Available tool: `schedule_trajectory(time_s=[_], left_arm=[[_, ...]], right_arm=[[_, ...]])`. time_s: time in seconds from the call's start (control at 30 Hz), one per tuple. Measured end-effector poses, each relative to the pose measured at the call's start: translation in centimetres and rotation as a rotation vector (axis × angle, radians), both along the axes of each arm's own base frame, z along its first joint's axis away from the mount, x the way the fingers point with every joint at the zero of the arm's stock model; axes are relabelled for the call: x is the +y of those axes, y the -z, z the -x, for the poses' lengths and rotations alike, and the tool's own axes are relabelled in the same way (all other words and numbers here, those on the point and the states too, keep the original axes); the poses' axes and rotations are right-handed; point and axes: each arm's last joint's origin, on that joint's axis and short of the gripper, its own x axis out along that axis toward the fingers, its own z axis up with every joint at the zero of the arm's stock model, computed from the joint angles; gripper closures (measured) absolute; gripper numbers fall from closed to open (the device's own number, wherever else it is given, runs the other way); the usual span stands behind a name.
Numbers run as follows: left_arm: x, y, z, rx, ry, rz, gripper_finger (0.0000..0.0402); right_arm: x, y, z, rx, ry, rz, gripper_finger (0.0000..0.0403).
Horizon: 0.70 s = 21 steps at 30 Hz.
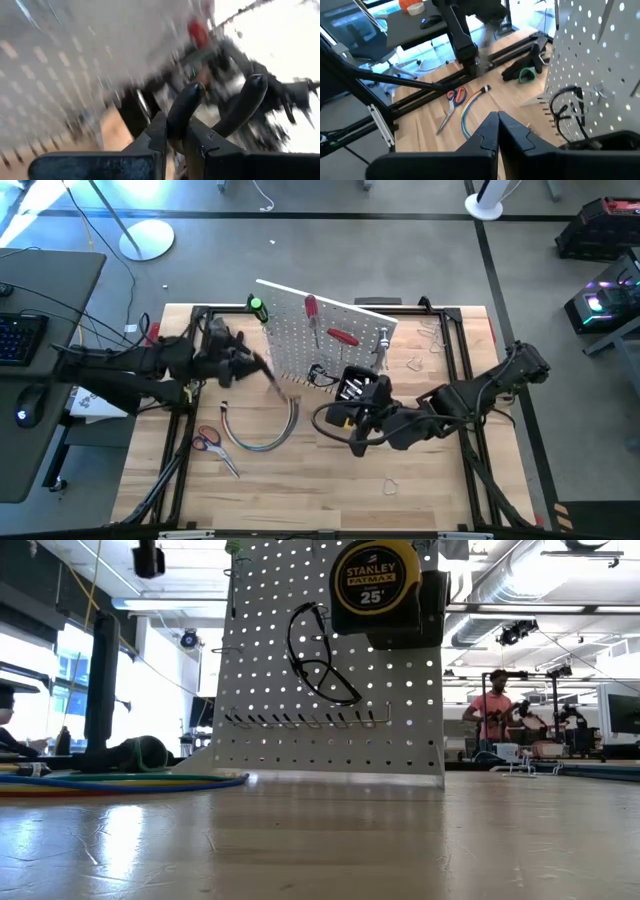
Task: Hang tools onto peg board
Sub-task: Remove the plier from the peg board
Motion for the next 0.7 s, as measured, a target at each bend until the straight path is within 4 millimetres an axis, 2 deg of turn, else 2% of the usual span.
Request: schedule_trajectory(time_s=[0.17, 0.37, 0.5, 0.63, 0.7], left_arm=[[-1.8, 0.9, 0.2, 0.091, 0.167, 0.093, 0.0375], [-4.6, 2.5, 1.3, 0.285, 0.360, 0.258, 0.0375], [-5.9, 4.8, 1.9, 0.503, 0.329, 0.255, 0.0375], [-6.4, 7.6, 2.0, 0.677, 0.268, 0.254, 0.0375], [-6.6, 8.9, 2.0, 0.729, 0.252, 0.256, 0.0375]], right_arm=[[0.7, 0.5, 0.7, 0.043, -0.021, -0.061, 0.0402], [3.1, 1.2, 2.2, 0.133, -0.133, -0.253, 0.0402], [5.0, 1.8, 3.9, 0.246, -0.199, -0.398, 0.0402], [6.6, 3.1, 5.8, 0.402, -0.194, -0.457, 0.0401], [7.5, 3.9, 6.1, 0.460, -0.196, -0.479, 0.0393]])
